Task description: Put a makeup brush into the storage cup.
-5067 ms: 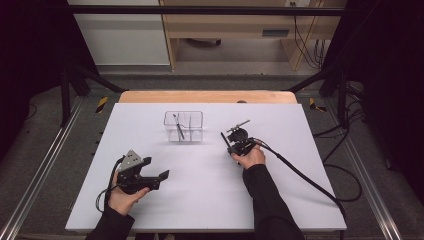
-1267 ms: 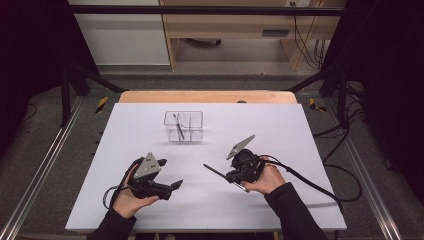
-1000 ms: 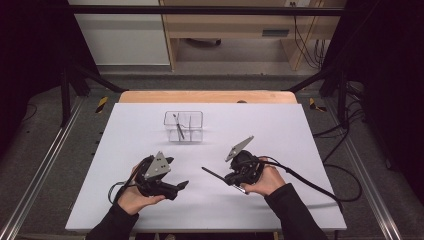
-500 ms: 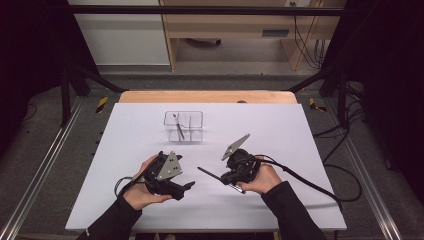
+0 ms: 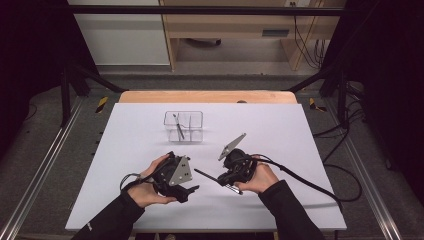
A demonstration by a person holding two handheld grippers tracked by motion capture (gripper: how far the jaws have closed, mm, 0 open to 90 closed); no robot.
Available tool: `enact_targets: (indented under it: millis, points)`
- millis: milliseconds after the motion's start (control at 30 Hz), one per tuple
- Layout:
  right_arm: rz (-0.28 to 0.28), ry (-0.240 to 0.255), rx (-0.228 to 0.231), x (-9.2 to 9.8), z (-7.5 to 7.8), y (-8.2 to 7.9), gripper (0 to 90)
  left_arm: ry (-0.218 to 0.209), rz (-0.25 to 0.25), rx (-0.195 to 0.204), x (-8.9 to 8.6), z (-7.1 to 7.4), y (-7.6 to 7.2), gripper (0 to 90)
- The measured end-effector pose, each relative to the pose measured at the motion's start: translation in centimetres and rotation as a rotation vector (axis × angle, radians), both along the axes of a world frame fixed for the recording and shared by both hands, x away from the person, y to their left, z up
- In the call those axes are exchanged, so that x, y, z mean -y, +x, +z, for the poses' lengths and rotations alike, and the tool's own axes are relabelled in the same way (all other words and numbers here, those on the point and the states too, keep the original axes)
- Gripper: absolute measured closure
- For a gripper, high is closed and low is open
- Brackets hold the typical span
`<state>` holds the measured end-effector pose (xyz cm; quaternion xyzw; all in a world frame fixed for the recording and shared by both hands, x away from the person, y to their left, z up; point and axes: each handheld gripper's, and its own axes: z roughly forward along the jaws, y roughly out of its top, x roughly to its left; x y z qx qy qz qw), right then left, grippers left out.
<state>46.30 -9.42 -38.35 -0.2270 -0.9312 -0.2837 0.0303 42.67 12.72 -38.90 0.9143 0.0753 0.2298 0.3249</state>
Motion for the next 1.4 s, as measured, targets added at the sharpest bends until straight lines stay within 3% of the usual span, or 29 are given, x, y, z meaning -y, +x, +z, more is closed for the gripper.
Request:
enact_targets:
  millis: [500,667,733,1000,1400]
  points:
    - [0.022,0.008,-0.015,-0.3,-0.1,0.0,84.4,0.148,-0.104,0.069,2.0,0.3,-0.3,17.7]
    - [0.025,0.009,-0.024,-0.4,-0.1,0.0,84.4,0.167,-0.112,0.085,2.4,0.4,-0.5,19.2]
    - [0.032,0.014,-0.022,-0.4,-0.1,0.0,84.4,0.172,-0.137,0.08,2.6,0.2,-0.5,19.8]
    - [0.04,0.008,-0.039,-0.5,-0.2,-0.1,84.4,0.225,-0.165,0.121,3.1,-0.1,-0.8,24.4]
    - [0.051,0.011,-0.056,-0.8,-0.5,-0.1,84.3,0.281,-0.215,0.168,3.6,-0.6,-1.4,37.0]
